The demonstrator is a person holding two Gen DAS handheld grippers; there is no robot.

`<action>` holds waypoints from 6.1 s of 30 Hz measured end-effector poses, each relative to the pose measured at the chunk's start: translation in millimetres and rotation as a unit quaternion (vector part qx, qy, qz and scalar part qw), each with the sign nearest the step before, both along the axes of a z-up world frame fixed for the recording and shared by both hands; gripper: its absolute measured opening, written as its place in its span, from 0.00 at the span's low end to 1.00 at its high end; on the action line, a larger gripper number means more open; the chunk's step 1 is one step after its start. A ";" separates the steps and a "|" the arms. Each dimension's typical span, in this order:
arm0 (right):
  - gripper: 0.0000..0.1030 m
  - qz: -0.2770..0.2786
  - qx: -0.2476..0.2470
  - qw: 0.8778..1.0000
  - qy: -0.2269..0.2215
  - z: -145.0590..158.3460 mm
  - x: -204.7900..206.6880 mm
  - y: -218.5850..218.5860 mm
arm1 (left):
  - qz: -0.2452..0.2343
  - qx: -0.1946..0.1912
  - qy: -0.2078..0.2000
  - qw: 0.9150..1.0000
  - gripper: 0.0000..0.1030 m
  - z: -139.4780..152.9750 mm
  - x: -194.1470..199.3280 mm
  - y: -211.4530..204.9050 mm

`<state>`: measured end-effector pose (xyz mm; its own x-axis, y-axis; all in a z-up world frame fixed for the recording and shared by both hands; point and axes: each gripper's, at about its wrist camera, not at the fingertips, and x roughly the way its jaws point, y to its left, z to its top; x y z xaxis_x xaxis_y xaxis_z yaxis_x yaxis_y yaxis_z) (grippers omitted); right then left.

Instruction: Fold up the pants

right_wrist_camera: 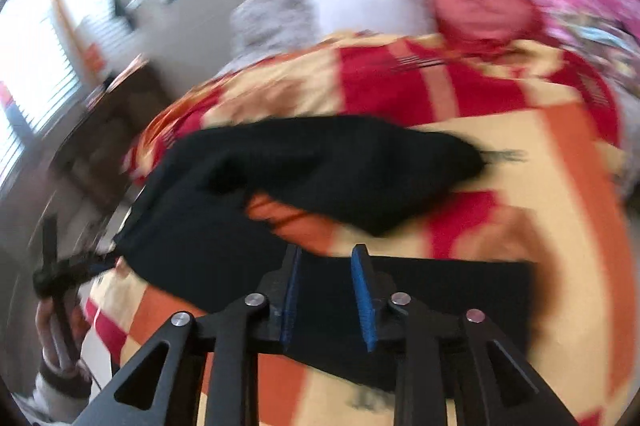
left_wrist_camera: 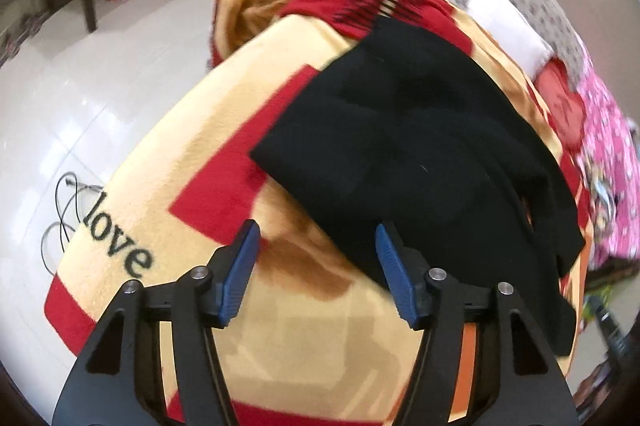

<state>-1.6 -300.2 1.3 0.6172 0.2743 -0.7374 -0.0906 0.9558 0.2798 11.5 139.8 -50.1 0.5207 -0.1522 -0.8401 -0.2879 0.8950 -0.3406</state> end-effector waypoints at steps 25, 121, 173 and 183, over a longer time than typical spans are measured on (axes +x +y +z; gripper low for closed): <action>0.24 0.084 -0.014 0.996 0.037 -36.7 84.6 77.2 | -0.061 0.031 -0.035 0.997 0.12 6.5 4.5 -18.3; 0.26 -0.158 -0.128 0.979 0.014 -14.7 -34.6 -83.0 | -0.148 0.133 -0.074 0.977 0.51 36.7 16.0 -121.3; 0.11 -0.048 -0.070 0.996 0.020 -48.2 11.0 -17.2 | -0.157 0.167 -0.040 0.972 0.51 4.7 33.3 -153.9; 0.12 -0.011 -0.048 0.999 -0.013 -14.6 -15.7 2.5 | -0.134 0.161 -0.057 0.976 0.51 27.5 18.1 -133.1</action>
